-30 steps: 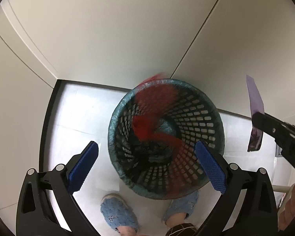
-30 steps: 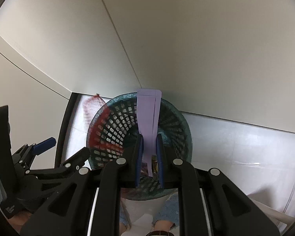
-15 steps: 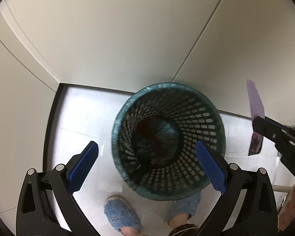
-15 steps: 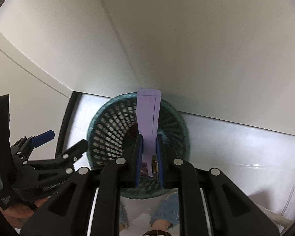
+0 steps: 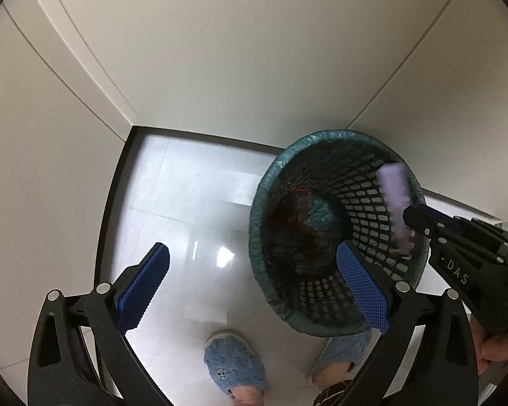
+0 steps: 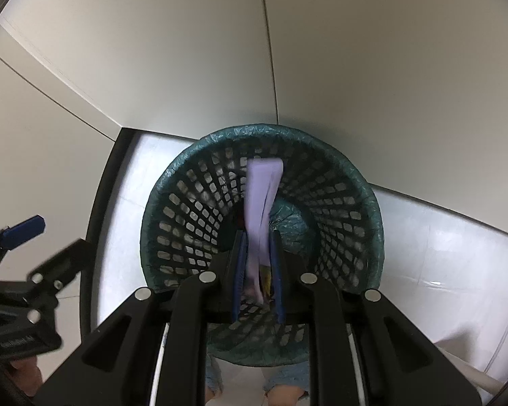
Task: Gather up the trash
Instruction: 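Lower the right tool into the basket and open it to drop the purple packet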
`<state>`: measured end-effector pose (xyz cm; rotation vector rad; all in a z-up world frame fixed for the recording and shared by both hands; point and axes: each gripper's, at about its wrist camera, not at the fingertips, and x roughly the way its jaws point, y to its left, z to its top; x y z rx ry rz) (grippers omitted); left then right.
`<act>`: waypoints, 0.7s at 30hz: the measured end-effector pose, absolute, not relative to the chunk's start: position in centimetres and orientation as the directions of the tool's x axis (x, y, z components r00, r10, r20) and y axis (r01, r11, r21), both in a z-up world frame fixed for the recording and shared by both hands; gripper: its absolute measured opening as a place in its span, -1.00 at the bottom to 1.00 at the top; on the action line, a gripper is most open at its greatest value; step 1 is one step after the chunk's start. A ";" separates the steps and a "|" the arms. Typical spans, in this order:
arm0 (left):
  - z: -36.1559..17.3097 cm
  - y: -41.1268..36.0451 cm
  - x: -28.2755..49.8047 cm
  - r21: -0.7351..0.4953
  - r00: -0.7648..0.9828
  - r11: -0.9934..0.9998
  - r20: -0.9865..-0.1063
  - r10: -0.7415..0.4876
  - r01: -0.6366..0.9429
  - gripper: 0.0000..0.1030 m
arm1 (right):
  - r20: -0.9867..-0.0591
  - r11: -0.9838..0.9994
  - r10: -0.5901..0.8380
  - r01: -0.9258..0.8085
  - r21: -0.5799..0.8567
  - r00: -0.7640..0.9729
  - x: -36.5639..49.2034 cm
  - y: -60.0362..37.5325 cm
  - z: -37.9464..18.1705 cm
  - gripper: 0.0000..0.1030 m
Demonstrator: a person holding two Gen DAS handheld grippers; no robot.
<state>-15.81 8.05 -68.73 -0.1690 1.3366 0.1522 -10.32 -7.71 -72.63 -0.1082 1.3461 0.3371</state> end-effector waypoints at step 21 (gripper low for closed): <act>-65.4 8.2 -16.3 -0.056 0.208 0.979 -0.978 -0.014 -0.196 0.89 | -0.956 0.983 0.098 -0.175 0.050 0.278 -11.8 -12.1 -65.0 0.79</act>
